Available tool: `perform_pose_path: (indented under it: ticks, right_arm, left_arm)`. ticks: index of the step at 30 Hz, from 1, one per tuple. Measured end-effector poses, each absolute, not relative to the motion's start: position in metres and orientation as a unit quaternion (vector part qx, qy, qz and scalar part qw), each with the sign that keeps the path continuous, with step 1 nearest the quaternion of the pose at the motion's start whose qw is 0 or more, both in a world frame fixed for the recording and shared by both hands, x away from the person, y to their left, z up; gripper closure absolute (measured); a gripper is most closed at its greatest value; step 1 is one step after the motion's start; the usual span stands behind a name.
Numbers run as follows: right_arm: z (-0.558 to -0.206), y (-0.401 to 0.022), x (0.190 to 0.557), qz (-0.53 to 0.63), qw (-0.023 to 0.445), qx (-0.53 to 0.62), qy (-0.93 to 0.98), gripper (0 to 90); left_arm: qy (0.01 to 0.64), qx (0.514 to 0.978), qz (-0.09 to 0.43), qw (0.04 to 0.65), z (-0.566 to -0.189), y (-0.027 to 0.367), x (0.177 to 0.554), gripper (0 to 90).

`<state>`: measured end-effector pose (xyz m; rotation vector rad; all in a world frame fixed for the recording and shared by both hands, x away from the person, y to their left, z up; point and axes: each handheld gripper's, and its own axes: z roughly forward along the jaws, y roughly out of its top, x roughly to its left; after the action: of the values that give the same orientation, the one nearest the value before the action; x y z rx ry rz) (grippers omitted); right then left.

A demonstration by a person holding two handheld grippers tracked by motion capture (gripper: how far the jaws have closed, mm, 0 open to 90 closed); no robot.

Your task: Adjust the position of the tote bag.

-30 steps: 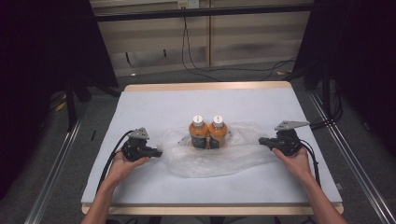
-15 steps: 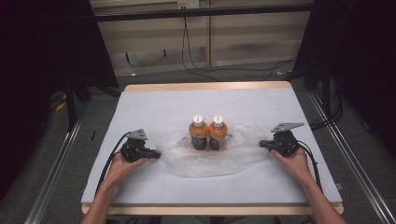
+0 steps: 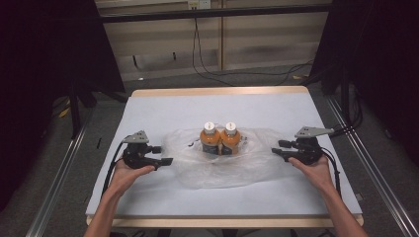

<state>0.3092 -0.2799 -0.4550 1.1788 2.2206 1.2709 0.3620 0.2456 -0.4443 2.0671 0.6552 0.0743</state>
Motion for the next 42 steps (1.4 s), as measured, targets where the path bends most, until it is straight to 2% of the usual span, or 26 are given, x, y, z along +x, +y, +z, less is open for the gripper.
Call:
perform_pose_path:
  ticks: [2, 7, 12, 19, 21, 23, 25, 28, 31, 39, 42]
  right_arm:
    - [-0.451, -0.281, 0.307, 0.455, 0.163, 0.411, 0.773, 45.8]
    - [-0.445, -0.282, 0.306, 0.464, 0.167, 0.41, 0.768, 37.7]
    - [-0.438, -0.279, 0.304, 0.479, 0.17, 0.406, 0.76, 29.3]
    - [-0.423, -0.28, 0.3, 0.504, 0.181, 0.405, 0.741, 25.4]
    - [-0.419, -0.28, 0.299, 0.508, 0.184, 0.405, 0.737, 26.2]
    - [-0.414, -0.279, 0.297, 0.51, 0.188, 0.398, 0.739, 32.8]
    - [-0.407, -0.277, 0.295, 0.512, 0.191, 0.392, 0.74, 44.3]
    - [-0.402, -0.269, 0.295, 0.512, 0.186, 0.375, 0.75, 59.4]
    - [-0.401, -0.257, 0.297, 0.505, 0.175, 0.358, 0.765, 69.9]
    - [-0.397, -0.236, 0.31, 0.476, 0.159, 0.326, 0.801, 89.1]
    - [-0.397, -0.227, 0.318, 0.464, 0.141, 0.307, 0.818, 90.0]
  left_arm:
    - [0.272, 0.838, 0.036, 0.472, -0.441, 0.249, 0.363, 32.2]
    - [0.287, 0.825, 0.046, 0.484, -0.437, 0.257, 0.363, 31.7]
    - [0.29, 0.811, 0.049, 0.506, -0.431, 0.262, 0.362, 35.2]
    - [0.299, 0.794, 0.074, 0.524, -0.419, 0.267, 0.358, 35.8]
    - [0.297, 0.792, 0.084, 0.527, -0.415, 0.267, 0.356, 40.8]
    - [0.289, 0.789, 0.096, 0.533, -0.409, 0.263, 0.351, 48.6]
    - [0.273, 0.801, 0.096, 0.523, -0.404, 0.256, 0.351, 54.2]
    - [0.247, 0.815, 0.088, 0.516, -0.4, 0.241, 0.352, 63.7]
    - [0.23, 0.828, 0.075, 0.505, -0.4, 0.222, 0.355, 71.5]
    - [0.186, 0.865, 0.062, 0.463, -0.405, 0.178, 0.371, 83.2]
    - [0.173, 0.881, 0.049, 0.438, -0.41, 0.162, 0.379, 85.3]
